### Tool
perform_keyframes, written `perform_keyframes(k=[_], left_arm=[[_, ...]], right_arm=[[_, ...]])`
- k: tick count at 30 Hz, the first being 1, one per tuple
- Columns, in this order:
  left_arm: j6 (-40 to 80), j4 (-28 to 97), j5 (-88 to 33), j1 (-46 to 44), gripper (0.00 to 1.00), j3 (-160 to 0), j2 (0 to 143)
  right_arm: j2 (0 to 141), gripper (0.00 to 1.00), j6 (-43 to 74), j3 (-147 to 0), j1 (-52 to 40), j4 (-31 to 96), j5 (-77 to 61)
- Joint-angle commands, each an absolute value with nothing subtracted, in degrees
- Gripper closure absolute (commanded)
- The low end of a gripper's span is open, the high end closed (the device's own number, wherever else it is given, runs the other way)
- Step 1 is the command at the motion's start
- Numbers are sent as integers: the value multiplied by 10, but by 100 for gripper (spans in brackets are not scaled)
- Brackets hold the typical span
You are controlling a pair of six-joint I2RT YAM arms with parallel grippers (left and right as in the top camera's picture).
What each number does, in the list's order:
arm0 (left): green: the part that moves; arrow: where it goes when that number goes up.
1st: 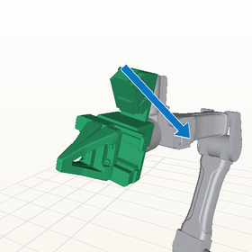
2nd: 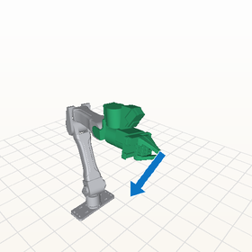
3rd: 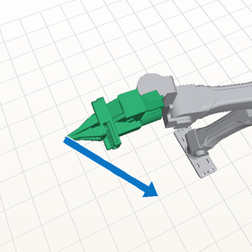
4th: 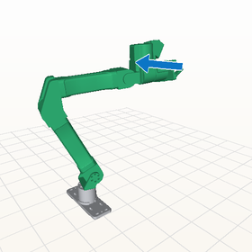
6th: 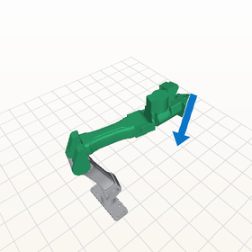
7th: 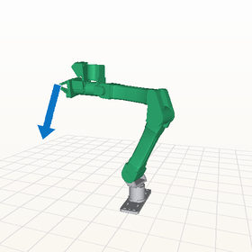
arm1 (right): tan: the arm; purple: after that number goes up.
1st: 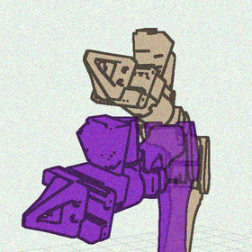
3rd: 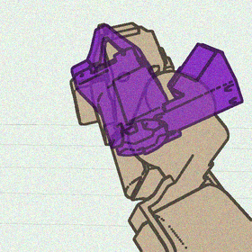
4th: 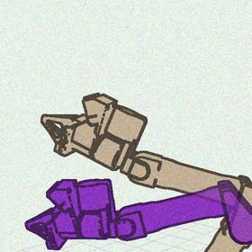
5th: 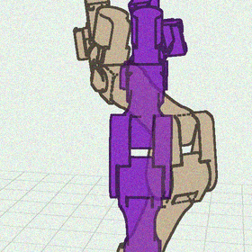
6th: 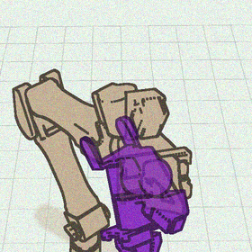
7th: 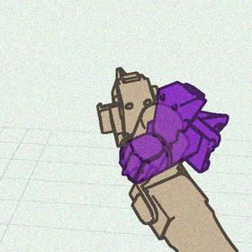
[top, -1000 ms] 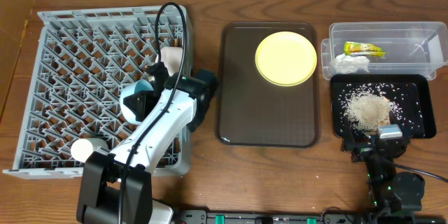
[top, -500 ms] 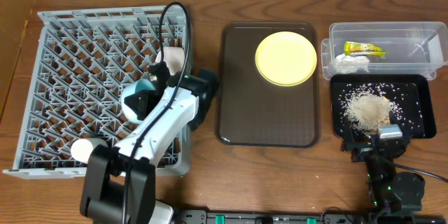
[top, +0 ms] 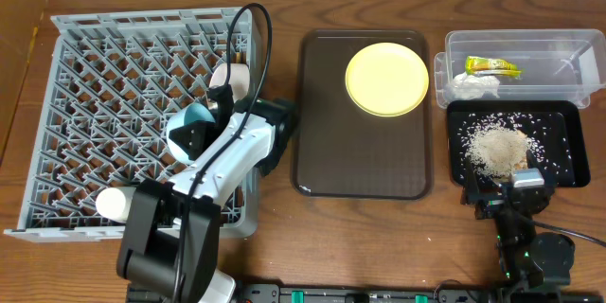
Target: Sort waste into correct bins and load items into the dishwasher
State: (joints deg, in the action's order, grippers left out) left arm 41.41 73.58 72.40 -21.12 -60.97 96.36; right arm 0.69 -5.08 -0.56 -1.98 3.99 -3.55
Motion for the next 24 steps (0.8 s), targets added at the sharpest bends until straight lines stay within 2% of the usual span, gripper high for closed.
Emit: perform_keyframes(k=[1,7,24], left_arm=[[425,743,725,-212,93,-603,956],[418,743,728,-217,92,-603,957],[290,743,824,-247,92,-606,957]], right_arm=[[4,1,-57,-3,-15,40,-32],[4,1,-57,-3,-15,40,-32],[4,1,-57,-3,-15,40,-32]])
